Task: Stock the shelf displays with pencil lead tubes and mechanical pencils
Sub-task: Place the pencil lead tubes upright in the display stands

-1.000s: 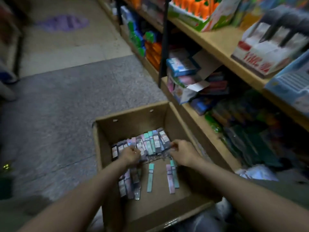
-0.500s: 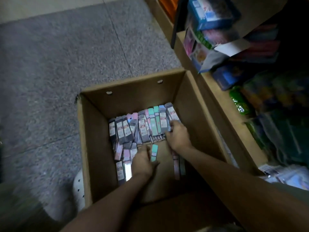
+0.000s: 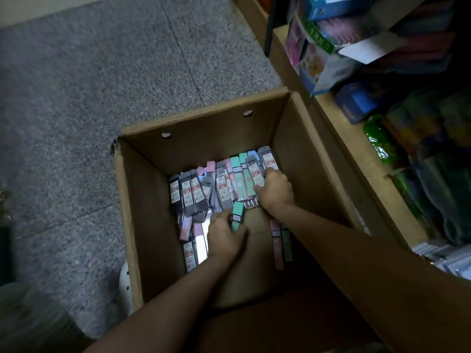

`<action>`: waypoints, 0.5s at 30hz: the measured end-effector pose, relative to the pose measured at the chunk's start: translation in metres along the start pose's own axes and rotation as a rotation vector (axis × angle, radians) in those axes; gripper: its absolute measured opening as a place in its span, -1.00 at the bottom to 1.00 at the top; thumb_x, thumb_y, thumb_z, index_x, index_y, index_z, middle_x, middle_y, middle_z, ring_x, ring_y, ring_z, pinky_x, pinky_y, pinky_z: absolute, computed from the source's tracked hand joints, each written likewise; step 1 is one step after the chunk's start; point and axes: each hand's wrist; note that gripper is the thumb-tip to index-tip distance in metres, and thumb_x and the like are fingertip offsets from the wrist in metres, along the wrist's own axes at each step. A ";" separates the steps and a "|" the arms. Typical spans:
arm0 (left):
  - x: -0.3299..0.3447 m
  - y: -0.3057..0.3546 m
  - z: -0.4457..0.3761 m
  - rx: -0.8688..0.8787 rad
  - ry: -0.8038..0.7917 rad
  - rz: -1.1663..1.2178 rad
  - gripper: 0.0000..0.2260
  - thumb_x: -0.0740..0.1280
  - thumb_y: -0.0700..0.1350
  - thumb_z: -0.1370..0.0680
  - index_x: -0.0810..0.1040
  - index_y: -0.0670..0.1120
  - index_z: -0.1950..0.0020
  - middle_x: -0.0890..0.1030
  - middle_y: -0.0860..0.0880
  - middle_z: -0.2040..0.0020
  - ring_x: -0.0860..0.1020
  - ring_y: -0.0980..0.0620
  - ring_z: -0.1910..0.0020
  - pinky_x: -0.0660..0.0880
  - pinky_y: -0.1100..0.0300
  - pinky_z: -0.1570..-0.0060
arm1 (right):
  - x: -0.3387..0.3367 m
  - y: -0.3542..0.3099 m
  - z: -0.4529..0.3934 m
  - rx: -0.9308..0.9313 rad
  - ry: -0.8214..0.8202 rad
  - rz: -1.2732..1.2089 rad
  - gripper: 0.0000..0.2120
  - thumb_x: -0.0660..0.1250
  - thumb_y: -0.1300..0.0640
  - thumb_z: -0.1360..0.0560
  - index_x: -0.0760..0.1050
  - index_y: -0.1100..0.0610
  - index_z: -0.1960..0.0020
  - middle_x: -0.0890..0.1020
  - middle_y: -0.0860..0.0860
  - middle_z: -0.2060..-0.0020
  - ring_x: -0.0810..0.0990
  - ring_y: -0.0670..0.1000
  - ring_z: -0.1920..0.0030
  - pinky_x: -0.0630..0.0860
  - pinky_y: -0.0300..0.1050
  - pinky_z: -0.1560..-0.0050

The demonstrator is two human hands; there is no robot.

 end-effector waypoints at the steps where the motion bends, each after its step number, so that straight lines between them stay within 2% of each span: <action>1: -0.003 0.004 -0.002 -0.015 0.007 0.073 -0.75 0.42 -0.20 -0.46 0.58 -0.16 -0.13 0.58 -0.18 -0.04 0.55 -0.16 -0.02 0.48 0.09 -0.03 | 0.000 0.003 0.002 0.010 -0.005 -0.042 -0.71 0.42 0.10 -0.50 0.52 0.16 -0.17 0.61 0.14 -0.12 0.60 0.17 -0.12 0.56 -0.03 -0.09; 4: -0.018 0.023 -0.006 -0.081 -0.040 0.318 -0.82 0.35 -0.26 -0.54 0.46 -0.14 -0.11 0.59 -0.14 0.11 0.57 -0.11 0.13 0.52 0.04 0.08 | -0.005 0.010 0.011 0.105 -0.034 -0.249 -0.85 0.46 0.16 -0.47 0.58 0.14 -0.02 0.67 0.09 0.05 0.62 0.12 -0.01 0.53 -0.18 0.04; 5: -0.025 0.032 -0.007 -0.120 -0.081 0.413 -0.81 0.31 -0.25 -0.58 0.39 -0.12 -0.15 0.58 -0.11 0.17 0.57 -0.05 0.24 0.53 0.08 0.21 | -0.010 0.010 0.016 0.129 -0.032 -0.363 -0.90 0.47 0.18 -0.46 0.57 0.12 0.08 0.66 0.04 0.16 0.61 0.08 0.06 0.48 -0.24 0.13; 6: -0.034 0.041 -0.008 -0.149 -0.130 0.502 -0.81 0.26 -0.25 -0.61 0.33 -0.10 -0.17 0.57 -0.08 0.24 0.55 0.01 0.36 0.51 0.13 0.36 | -0.016 0.008 0.021 0.149 -0.032 -0.486 -0.87 0.48 0.22 -0.44 0.54 0.10 0.15 0.63 -0.01 0.25 0.58 0.03 0.12 0.44 -0.28 0.19; 7: -0.044 0.052 -0.009 -0.148 -0.163 0.550 -0.81 0.22 -0.24 -0.63 0.28 -0.08 -0.19 0.55 -0.07 0.28 0.51 0.06 0.45 0.47 0.19 0.46 | -0.023 0.005 0.028 0.155 -0.043 -0.614 -0.84 0.49 0.28 -0.43 0.53 0.10 0.12 0.63 0.00 0.25 0.57 0.00 0.15 0.45 -0.28 0.20; 8: -0.055 0.063 -0.011 -0.114 -0.179 0.550 -0.81 0.20 -0.23 -0.64 0.26 -0.09 -0.22 0.54 -0.07 0.29 0.49 0.08 0.48 0.45 0.21 0.48 | -0.033 0.000 0.036 0.142 -0.063 -0.732 -0.78 0.48 0.34 -0.42 0.54 0.14 0.00 0.67 0.07 0.16 0.58 0.00 0.14 0.52 -0.22 0.16; 10: -0.080 0.089 -0.014 -0.003 -0.190 0.456 -0.77 0.20 -0.20 -0.64 0.27 -0.12 -0.27 0.52 -0.06 0.24 0.47 0.07 0.43 0.43 0.22 0.45 | -0.057 -0.008 0.053 0.049 -0.089 -0.867 -0.49 0.46 0.45 -0.38 0.46 0.19 -0.27 0.65 0.21 -0.01 0.60 0.01 0.11 0.60 -0.09 0.12; 13: -0.119 0.133 -0.010 0.166 -0.248 0.288 -0.83 0.18 -0.15 -0.66 0.31 -0.11 -0.24 0.49 -0.05 0.22 0.42 0.06 0.41 0.35 0.23 0.49 | -0.098 -0.019 0.080 -0.139 -0.059 -0.899 -0.16 0.46 0.50 -0.34 0.26 0.00 -0.47 0.63 0.22 -0.01 0.62 0.05 0.06 0.64 0.07 0.05; 15: -0.141 0.164 -0.003 0.260 -0.307 0.237 -0.87 0.14 -0.14 -0.67 0.33 -0.12 -0.20 0.49 -0.06 0.24 0.40 0.03 0.41 0.33 0.23 0.48 | -0.130 -0.026 0.097 -0.234 -0.009 -0.927 -0.04 0.45 0.51 -0.33 0.17 -0.10 -0.53 0.61 0.22 0.03 0.62 0.07 0.08 0.64 0.16 0.04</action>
Point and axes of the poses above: each hand's wrist, its own z-axis away from the middle knuckle, its own x-axis out of the palm, y = z × x
